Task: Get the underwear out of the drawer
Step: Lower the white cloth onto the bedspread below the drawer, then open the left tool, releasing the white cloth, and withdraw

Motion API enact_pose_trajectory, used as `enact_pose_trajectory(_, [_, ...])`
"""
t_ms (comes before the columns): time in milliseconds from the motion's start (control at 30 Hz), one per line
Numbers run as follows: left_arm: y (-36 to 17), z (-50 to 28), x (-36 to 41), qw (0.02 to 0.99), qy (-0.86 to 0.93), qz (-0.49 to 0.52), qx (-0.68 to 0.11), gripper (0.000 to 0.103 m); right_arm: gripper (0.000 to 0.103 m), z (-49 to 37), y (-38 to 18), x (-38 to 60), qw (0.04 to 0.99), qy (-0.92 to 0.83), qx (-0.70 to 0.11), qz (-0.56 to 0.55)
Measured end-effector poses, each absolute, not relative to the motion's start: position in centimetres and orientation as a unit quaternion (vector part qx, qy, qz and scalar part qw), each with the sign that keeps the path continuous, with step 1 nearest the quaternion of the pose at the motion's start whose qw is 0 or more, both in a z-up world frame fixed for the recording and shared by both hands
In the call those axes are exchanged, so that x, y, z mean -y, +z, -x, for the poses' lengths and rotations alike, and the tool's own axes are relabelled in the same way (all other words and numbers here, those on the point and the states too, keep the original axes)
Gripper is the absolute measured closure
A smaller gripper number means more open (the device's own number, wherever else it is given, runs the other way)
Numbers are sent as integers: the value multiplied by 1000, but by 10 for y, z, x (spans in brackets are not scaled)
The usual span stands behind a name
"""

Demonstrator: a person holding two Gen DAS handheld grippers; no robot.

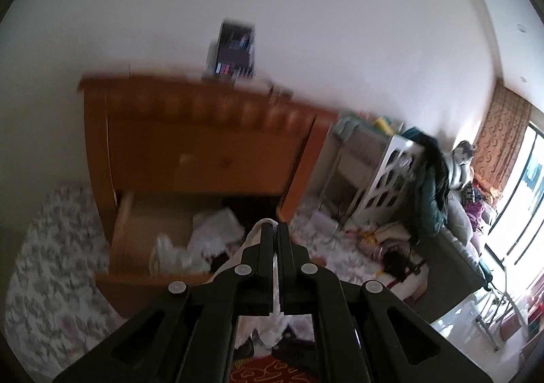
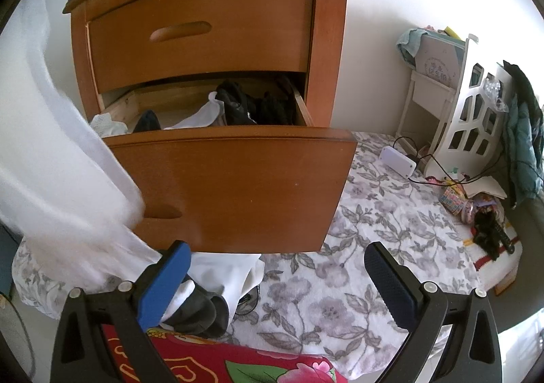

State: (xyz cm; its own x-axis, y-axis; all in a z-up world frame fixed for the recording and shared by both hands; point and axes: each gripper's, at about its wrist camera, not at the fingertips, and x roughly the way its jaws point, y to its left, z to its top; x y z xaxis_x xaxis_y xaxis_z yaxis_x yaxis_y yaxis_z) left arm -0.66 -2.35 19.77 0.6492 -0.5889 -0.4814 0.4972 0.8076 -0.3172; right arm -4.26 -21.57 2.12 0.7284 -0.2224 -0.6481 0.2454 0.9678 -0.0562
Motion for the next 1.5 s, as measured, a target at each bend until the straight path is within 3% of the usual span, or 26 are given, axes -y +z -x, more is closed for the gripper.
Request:
enact_pose_trajectory(400, [68,-14,25,873,-244,123,-405,102,0,41,21,216,929,-123,-349,-19])
enact_pose_trajectory(667, [11,-14,25,864,-195,94,-454,102,0,41,21,215,928,-124,-350,-16])
enact_pose_trajectory(1400, [-56,-21,30,832,-150,62,-531,102,0,40,20,213,927,-125,-353,-12])
enact_pose_trajectory(1500, [-55,-22,28,831,-146,63,-533,97,0,39,20,213,927,-125,-353,-11])
